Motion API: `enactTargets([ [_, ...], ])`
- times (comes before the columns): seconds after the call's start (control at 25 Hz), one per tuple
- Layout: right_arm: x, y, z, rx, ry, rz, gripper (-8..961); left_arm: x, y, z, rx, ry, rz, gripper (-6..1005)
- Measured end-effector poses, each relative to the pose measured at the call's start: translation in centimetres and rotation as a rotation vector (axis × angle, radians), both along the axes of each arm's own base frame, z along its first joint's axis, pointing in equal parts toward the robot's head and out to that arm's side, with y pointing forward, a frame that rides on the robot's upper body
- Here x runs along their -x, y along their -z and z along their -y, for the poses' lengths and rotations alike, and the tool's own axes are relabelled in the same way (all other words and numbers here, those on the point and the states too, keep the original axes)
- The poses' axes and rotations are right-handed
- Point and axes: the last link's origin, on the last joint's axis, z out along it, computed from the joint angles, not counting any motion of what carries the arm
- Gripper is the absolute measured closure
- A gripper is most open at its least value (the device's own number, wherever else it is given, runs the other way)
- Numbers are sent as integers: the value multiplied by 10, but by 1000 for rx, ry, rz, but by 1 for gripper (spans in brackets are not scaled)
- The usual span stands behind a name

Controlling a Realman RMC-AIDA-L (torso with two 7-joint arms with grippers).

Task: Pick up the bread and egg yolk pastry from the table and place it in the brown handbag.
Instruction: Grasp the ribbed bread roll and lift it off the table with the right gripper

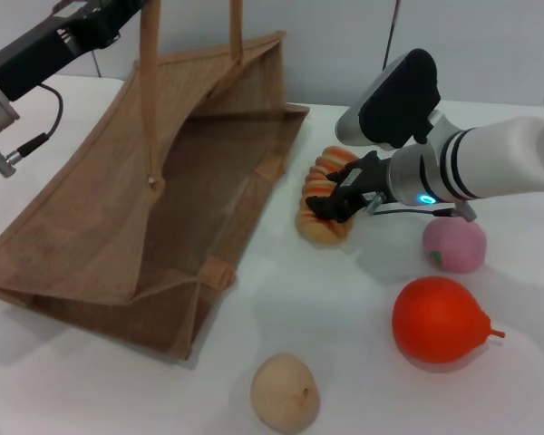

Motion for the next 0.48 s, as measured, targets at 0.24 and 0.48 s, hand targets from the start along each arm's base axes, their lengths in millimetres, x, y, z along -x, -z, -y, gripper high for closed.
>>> enactTargets([
  [0.24,5,-3,-2,16,-3,-49,485,1,0,1,3,-2,-2,901],
  [0.48,3,-11,-6,9,4,-89,501,0,0,1,7,1,-3,901],
])
